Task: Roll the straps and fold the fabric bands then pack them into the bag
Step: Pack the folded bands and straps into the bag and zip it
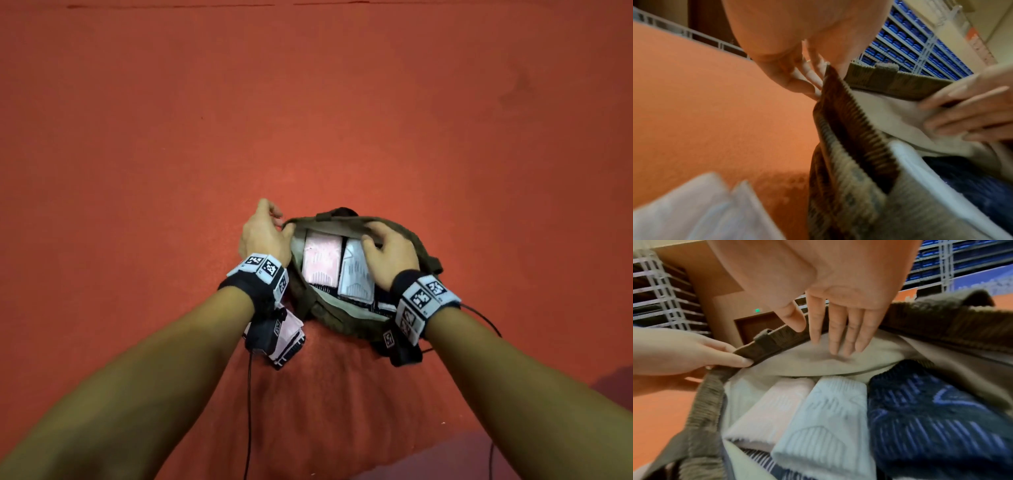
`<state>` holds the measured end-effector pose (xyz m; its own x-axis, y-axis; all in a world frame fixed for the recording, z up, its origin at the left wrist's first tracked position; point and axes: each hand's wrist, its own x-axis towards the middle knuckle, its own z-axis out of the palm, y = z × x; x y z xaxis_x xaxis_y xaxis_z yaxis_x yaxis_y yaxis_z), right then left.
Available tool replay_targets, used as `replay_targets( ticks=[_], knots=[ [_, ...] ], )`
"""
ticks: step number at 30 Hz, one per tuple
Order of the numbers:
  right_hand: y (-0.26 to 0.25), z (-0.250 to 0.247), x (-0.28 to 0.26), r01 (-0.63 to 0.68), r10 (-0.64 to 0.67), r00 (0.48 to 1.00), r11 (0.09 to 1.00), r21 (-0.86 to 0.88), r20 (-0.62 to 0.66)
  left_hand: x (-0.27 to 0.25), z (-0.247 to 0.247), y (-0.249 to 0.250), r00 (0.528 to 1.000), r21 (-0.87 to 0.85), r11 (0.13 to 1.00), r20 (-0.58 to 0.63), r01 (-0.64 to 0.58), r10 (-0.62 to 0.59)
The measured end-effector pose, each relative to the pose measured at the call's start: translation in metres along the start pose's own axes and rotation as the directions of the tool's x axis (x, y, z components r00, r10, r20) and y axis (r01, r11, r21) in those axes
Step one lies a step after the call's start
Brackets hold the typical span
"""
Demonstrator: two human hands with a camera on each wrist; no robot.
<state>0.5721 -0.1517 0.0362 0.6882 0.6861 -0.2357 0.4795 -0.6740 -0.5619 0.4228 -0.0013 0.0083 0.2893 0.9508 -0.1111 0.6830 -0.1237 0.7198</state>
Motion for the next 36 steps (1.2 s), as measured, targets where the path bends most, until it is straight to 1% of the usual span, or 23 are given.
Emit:
replay_targets(
  ticks=[1, 2, 3, 4, 5, 7, 9, 11, 12, 13, 14, 16, 18, 20, 22, 23, 25, 27, 29, 30, 32, 34, 36],
  knots=[
    [0.001, 0.002, 0.009, -0.029, 0.025, 0.997, 0.998, 0.048, 0.079, 0.001, 0.002, 0.002, 1.0, -0.012, 1.0, 0.003, 0.016, -0.016],
    [0.001, 0.005, 0.014, -0.074, 0.062, 0.981, 0.995, 0.061, 0.183, 0.002, 0.005, 0.002, 0.999, -0.018, 0.999, 0.034, 0.033, -0.032],
    [0.001, 0.009, 0.017, -0.114, 0.1, 0.957, 0.993, 0.037, 0.272, 0.001, 0.008, -0.001, 0.996, -0.037, 0.998, 0.08, 0.045, -0.041],
    [0.0, 0.013, 0.017, -0.116, 0.113, 0.946, 0.993, -0.007, 0.305, 0.001, 0.01, -0.005, 0.991, -0.064, 0.996, 0.128, 0.054, -0.046],
    [-0.001, 0.018, 0.016, -0.087, 0.102, 0.952, 0.994, -0.065, 0.288, 0.0, 0.011, -0.01, 0.984, -0.087, 0.995, 0.171, 0.058, -0.043],
    [-0.009, 0.026, 0.005, 0.018, 0.03, 0.972, 0.979, -0.201, 0.234, -0.006, 0.007, -0.02, 0.971, -0.095, 0.994, 0.238, 0.046, -0.022],
    [-0.018, 0.038, -0.013, 0.102, -0.045, 0.975, 0.961, -0.255, 0.219, -0.014, -0.001, -0.032, 0.966, -0.1, 0.994, 0.257, 0.044, -0.017],
    [-0.028, 0.057, -0.035, 0.198, -0.164, 0.97, 0.963, -0.184, 0.181, -0.025, -0.01, -0.051, 0.977, -0.132, 0.988, 0.209, 0.075, -0.046],
    [-0.033, 0.069, -0.044, 0.256, -0.233, 0.957, 0.958, -0.126, 0.173, -0.03, -0.014, -0.062, 0.982, -0.139, 0.984, 0.163, 0.114, -0.091],
    [-0.038, 0.08, -0.052, 0.301, -0.283, 0.941, 0.951, -0.073, 0.187, -0.035, -0.017, -0.073, 0.98, -0.135, 0.975, 0.112, 0.179, -0.164],
    [-0.042, 0.092, -0.058, 0.321, -0.308, 0.927, 0.947, -0.03, 0.216, -0.04, -0.02, -0.083, 0.964, -0.129, 0.956, 0.074, 0.262, -0.255],
    [-0.047, 0.114, -0.064, 0.32, -0.312, 0.914, 0.947, 0.013, 0.26, -0.054, -0.024, -0.104, 0.9, -0.113, 0.892, 0.061, 0.437, -0.433],
    [-0.048, 0.129, -0.068, 0.348, -0.338, 0.91, 0.938, 0.002, 0.242, -0.072, -0.024, -0.12, 0.825, -0.108, 0.819, 0.105, 0.564, -0.555],
    [-0.045, 0.14, -0.069, 0.367, -0.349, 0.901, 0.93, -0.021, 0.257, -0.085, -0.016, -0.135, 0.756, -0.176, 0.736, 0.195, 0.654, -0.625],
    [-0.043, 0.149, -0.069, 0.353, -0.315, 0.896, 0.933, -0.072, 0.313, -0.094, -0.001, -0.15, 0.682, -0.258, 0.632, 0.3, 0.731, -0.667],
    [-0.042, 0.152, -0.069, 0.347, -0.295, 0.889, 0.933, -0.096, 0.349, -0.097, 0.012, -0.167, 0.661, -0.266, 0.605, 0.329, 0.75, -0.674],
    [-0.041, 0.159, -0.07, 0.335, -0.266, 0.875, 0.936, -0.109, 0.404, -0.101, 0.027, -0.183, 0.632, -0.261, 0.577, 0.37, 0.774, -0.68],
    [-0.041, 0.164, -0.069, 0.286, -0.225, 0.883, 0.954, -0.092, 0.413, -0.103, 0.017, -0.168, 0.612, -0.347, 0.504, 0.426, 0.791, -0.667],
    [-0.04, 0.166, -0.068, 0.229, -0.184, 0.896, 0.971, -0.067, 0.403, -0.105, 0.009, -0.153, 0.584, -0.418, 0.412, 0.503, 0.81, -0.638],
    [-0.04, 0.165, -0.068, 0.206, -0.172, 0.904, 0.977, -0.046, 0.391, -0.105, 0.006, -0.148, 0.596, -0.443, 0.405, 0.504, 0.8, -0.625],
    [-0.038, 0.161, -0.075, 0.172, -0.177, 0.927, 0.984, 0.044, 0.332, -0.108, 0.003, -0.143, 0.673, -0.506, 0.457, 0.429, 0.732, -0.603],
    [-0.036, 0.156, -0.089, 0.177, -0.209, 0.95, 0.973, 0.149, 0.231, -0.11, -0.007, -0.137, 0.737, -0.564, 0.495, 0.359, 0.66, -0.573],
    [-0.036, 0.147, -0.104, 0.181, -0.222, 0.962, 0.955, 0.234, 0.158, -0.109, -0.021, -0.129, 0.777, -0.583, 0.525, 0.364, 0.62, -0.513]
  ],
)
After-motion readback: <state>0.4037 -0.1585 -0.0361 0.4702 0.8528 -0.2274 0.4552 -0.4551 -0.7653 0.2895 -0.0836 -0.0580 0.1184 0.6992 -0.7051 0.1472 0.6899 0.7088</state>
